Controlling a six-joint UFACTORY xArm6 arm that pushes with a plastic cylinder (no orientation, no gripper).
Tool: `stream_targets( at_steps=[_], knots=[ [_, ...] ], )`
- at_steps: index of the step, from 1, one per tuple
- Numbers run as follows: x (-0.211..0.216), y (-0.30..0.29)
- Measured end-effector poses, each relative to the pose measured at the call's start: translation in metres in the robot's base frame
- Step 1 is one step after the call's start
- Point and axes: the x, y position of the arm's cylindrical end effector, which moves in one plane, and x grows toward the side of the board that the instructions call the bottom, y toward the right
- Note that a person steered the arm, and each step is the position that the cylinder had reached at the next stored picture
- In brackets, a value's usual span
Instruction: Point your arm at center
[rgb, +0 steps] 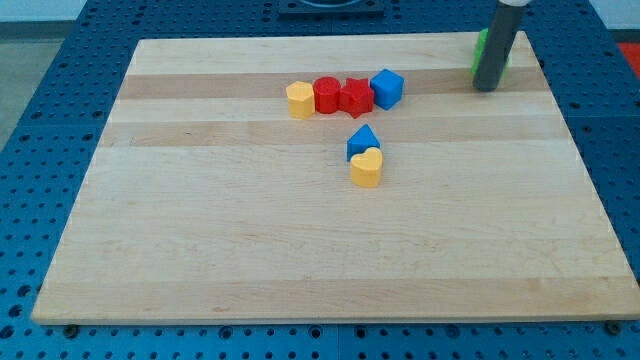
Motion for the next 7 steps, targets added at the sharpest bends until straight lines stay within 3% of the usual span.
stream_targets(
  at_steps=[3,5,7],
  knots=[
    [-0.008,0.0],
    [0.048,-0.01],
    [0.053,-0.074]
  ],
)
